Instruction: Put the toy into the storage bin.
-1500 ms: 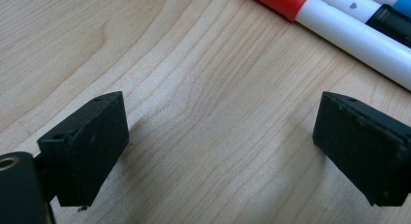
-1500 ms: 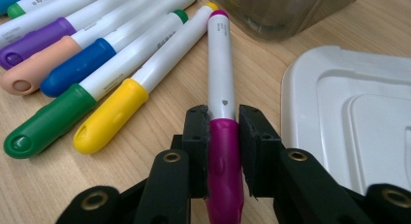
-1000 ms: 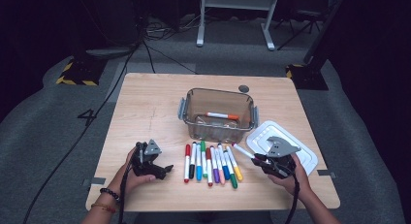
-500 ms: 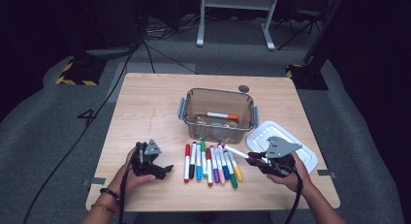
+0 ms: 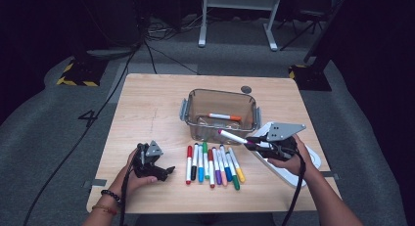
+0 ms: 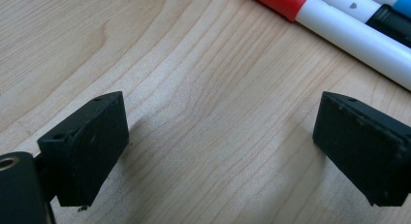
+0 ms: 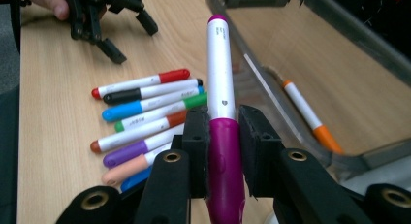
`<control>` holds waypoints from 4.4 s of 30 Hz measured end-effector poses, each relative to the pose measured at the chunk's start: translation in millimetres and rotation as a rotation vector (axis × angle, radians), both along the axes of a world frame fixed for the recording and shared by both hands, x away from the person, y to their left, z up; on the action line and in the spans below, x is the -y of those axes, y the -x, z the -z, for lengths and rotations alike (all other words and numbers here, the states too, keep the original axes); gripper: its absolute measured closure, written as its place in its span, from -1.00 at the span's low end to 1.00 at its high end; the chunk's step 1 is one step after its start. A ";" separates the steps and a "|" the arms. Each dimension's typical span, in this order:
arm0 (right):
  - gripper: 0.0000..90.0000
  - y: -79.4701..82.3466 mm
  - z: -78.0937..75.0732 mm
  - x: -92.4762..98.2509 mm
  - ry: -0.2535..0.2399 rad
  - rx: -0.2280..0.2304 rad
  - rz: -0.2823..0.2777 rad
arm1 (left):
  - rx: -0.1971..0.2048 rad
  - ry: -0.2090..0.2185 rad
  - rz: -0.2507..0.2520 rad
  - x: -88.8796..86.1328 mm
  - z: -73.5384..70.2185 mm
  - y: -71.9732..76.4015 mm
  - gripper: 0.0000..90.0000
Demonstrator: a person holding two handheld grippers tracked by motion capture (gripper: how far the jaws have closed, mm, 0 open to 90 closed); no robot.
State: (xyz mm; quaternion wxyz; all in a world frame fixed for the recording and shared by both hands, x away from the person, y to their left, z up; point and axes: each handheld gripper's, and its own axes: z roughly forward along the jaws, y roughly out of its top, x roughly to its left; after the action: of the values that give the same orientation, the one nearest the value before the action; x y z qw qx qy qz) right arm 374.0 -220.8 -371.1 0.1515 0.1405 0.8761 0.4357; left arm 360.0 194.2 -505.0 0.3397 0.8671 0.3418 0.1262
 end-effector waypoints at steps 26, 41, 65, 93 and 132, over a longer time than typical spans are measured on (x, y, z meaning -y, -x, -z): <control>0.66 -86.6 -18.2 -45.3 0.122 -0.048 0.003 | 0.001 -0.003 -0.009 -0.7 -0.1 3.2 -0.86; 0.66 -126.7 3.3 -54.9 0.228 -0.121 0.002 | 0.001 -0.003 -0.010 -0.8 -0.1 3.5 -0.86; 0.64 -139.9 29.1 -77.5 0.424 -0.200 -0.023 | 0.000 -0.003 -0.010 -0.9 -0.1 3.5 -0.86; 0.01 -84.6 -24.4 -20.9 0.108 -0.068 0.138 | 0.000 -0.003 -0.010 -0.9 -0.1 3.4 -0.86; -0.15 25.1 55.3 14.2 0.049 -0.063 0.158 | -0.001 -0.003 -0.010 -0.9 -0.1 3.4 -0.86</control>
State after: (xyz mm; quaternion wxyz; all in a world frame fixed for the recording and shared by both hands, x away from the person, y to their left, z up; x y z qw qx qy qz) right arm 348.9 -235.0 -426.3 0.1613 0.2189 0.8770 0.3961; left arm 356.6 195.1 -504.9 0.3376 0.8658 0.3463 0.1282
